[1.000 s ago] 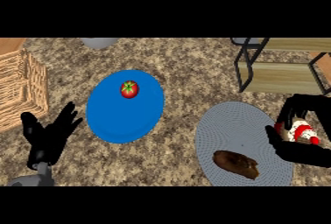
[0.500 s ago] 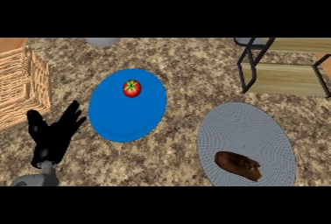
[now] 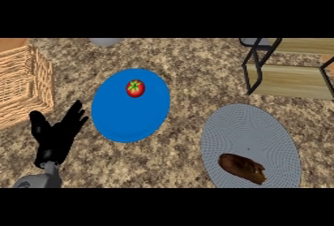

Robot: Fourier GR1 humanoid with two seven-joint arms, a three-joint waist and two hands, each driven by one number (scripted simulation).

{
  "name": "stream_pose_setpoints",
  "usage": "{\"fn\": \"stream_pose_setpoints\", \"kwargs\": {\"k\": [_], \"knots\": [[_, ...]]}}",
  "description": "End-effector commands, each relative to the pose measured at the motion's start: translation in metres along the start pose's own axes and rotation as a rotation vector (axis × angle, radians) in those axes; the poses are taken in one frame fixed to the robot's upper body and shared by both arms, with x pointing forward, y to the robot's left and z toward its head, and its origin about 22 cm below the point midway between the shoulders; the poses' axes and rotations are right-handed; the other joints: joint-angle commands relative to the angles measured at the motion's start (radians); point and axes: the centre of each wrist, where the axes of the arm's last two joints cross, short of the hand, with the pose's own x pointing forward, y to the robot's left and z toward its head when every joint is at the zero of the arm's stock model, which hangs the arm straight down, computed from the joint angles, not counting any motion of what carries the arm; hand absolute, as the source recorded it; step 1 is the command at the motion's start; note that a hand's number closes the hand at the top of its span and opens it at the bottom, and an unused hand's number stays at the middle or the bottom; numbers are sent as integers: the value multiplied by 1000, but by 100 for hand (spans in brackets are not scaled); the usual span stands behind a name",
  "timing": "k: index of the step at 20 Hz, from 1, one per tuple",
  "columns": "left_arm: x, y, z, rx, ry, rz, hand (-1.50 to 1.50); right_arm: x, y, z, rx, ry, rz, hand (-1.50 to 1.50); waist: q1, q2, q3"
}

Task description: Pick the cupcake from the placemat and place it in the tiered shelf

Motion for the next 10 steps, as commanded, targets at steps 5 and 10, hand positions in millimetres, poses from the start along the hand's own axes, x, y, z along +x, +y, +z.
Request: {"fn": "stream_pose_setpoints", "kwargs": {"k": [5, 10], "knots": [[-9, -12, -1, -4, 82, -3, 0, -25, -32, -48, -12, 20, 1, 150, 3, 9, -5], [-10, 4, -4, -13, 62, 4, 0, -15, -18, -79, 48, 16, 51, 150, 9, 9, -5]]}}
